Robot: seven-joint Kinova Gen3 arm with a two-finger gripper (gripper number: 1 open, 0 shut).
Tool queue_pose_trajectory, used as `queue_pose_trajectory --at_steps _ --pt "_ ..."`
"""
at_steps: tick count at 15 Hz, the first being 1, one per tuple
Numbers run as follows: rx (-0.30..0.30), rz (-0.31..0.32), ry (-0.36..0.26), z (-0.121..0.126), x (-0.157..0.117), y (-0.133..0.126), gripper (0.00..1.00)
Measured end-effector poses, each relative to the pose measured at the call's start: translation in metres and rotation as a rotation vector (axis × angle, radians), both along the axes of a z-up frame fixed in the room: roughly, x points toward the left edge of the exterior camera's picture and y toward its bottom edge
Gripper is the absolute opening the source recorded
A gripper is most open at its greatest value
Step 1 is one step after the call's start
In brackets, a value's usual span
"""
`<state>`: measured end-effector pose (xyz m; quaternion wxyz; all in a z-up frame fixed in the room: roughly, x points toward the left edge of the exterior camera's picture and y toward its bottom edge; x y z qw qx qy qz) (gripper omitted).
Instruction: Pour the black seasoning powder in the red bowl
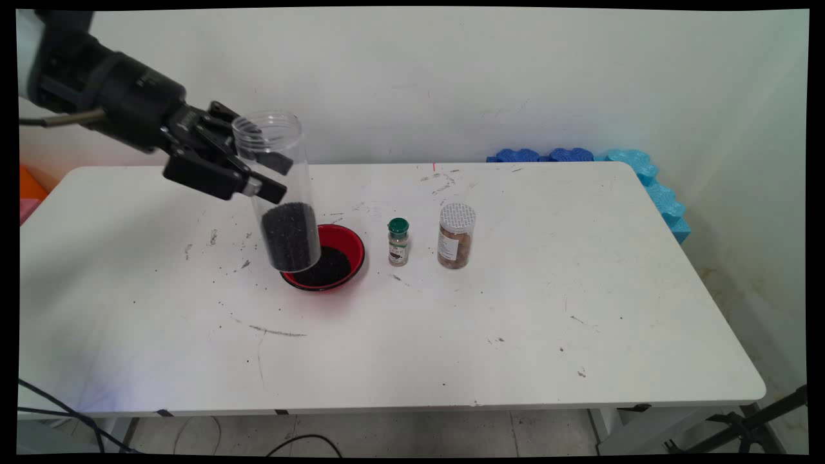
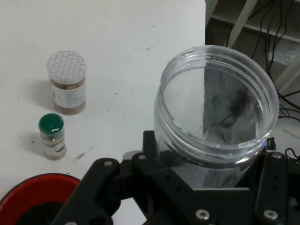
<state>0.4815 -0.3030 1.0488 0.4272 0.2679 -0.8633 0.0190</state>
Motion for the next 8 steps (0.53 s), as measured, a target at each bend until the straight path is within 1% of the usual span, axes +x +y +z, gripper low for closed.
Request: queue_pose_trajectory --at_steps 3,8 --pt "0.006 0.004 -0.004 0.011 0.005 0.005 0.0" --pt "0.012 0.013 -0.013 0.022 0.01 0.01 0.0"
